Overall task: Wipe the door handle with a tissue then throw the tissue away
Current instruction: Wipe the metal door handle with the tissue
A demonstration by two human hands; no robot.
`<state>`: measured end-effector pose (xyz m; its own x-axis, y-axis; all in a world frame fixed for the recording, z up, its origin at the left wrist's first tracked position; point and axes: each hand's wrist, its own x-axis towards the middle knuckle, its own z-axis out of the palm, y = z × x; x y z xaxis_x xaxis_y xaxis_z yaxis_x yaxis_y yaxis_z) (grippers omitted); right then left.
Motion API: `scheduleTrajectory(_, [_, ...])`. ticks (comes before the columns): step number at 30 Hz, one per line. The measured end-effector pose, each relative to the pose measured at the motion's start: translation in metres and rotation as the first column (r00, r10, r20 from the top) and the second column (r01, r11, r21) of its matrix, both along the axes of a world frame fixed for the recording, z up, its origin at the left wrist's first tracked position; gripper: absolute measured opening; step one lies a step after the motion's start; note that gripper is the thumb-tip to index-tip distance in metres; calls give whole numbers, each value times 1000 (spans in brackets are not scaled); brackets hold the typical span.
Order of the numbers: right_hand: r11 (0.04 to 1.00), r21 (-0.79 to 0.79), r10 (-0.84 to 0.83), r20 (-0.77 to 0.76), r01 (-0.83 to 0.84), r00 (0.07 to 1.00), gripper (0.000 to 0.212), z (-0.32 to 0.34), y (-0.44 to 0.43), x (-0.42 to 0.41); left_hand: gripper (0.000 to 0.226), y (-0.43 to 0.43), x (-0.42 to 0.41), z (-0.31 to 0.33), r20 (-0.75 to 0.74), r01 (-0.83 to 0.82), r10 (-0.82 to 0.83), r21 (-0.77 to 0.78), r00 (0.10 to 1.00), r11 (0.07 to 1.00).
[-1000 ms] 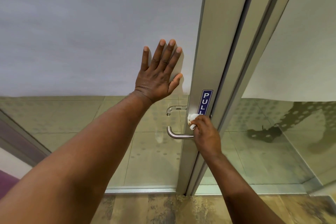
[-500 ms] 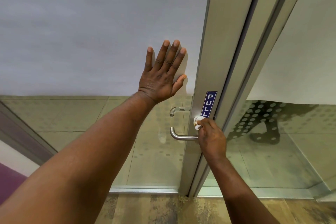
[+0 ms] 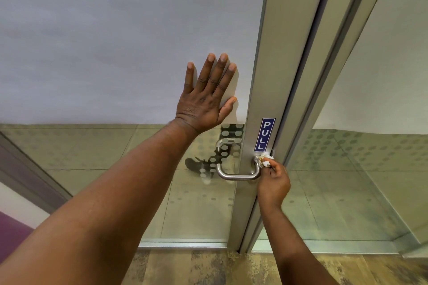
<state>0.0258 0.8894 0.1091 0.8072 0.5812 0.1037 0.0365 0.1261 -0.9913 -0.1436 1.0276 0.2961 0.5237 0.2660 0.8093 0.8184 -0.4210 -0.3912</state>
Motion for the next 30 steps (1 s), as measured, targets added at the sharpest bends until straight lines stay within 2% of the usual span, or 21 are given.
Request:
scheduleTrajectory(3, [998, -3, -65, -199, 65, 978, 26, -2, 5, -4, 84, 1, 0, -1, 8, 2, -2, -15, 1000, 1000])
scheduleTrajectory(11, [989, 25, -112, -532, 148, 839, 29, -8, 15, -7, 84, 4, -1, -2, 13, 26, -26, -13, 1000, 1000])
scheduleTrajectory(15, [986, 38, -95, -675, 163, 732, 27, -10, 12, -13, 84, 3, 0, -3, 13, 26, -25, -18, 1000, 1000])
scheduleTrajectory(19, [990, 86, 10, -827, 109, 563, 29, -14, 13, -18, 80, 1, 0, -2, 5, 24, -24, -20, 1000, 1000])
scheduleTrajectory(26, [988, 149, 131, -949, 40, 287, 22, -15, 15, -24, 78, 0, 0, -1, 12, 31, -30, -24, 999, 999])
scheduleTrajectory(30, [981, 192, 189, -956, -8, 224, 33, -11, 13, -25, 78, 0, 0, -1, 9, 20, -20, -30, 1000, 999])
